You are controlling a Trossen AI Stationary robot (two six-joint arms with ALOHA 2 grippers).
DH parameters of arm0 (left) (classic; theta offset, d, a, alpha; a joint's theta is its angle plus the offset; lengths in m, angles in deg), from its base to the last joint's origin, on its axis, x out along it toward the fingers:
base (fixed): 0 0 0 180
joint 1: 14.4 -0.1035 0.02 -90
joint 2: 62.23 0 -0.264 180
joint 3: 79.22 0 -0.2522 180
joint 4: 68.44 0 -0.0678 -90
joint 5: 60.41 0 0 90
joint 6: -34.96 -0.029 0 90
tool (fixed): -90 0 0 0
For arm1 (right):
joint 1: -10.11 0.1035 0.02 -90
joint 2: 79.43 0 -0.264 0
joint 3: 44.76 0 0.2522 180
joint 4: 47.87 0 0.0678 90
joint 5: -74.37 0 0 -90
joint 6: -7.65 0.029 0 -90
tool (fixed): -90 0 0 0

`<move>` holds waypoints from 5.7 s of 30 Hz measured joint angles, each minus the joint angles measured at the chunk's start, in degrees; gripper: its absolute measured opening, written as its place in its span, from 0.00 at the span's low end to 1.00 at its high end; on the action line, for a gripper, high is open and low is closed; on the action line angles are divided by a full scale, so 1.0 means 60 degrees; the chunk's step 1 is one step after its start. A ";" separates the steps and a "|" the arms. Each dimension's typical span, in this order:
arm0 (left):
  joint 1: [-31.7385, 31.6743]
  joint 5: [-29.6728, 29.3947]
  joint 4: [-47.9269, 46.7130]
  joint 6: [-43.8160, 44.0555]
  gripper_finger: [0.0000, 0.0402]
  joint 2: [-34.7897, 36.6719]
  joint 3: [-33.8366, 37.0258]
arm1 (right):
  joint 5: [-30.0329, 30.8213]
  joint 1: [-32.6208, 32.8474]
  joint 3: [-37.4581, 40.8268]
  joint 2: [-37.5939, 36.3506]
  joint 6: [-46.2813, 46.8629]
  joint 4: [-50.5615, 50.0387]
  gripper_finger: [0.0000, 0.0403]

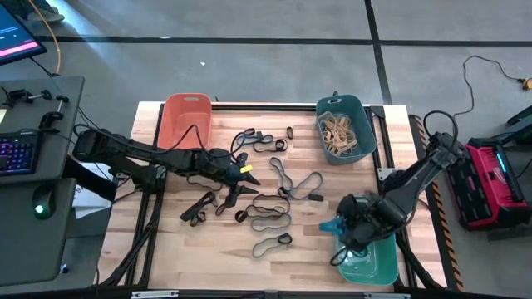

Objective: Sort rubber bands into baskets
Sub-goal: Put the blue rubber band into the green bin

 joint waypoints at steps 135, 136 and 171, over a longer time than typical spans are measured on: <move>0.0342 0.0291 0.3174 -0.0340 0.00 -0.1293 0.0827 | 0.1264 0.1370 -0.3210 0.1814 0.2088 -0.2372 0.00; 0.0342 0.0291 0.3175 -0.0340 0.00 -0.1293 0.0827 | 0.1102 0.1451 -0.3011 0.1814 0.2321 -0.2285 0.00; 0.2293 -0.0024 -0.0471 -0.1272 0.00 -0.0426 0.0816 | 0.1535 -0.0012 -0.1327 0.1814 -0.0929 0.1983 0.45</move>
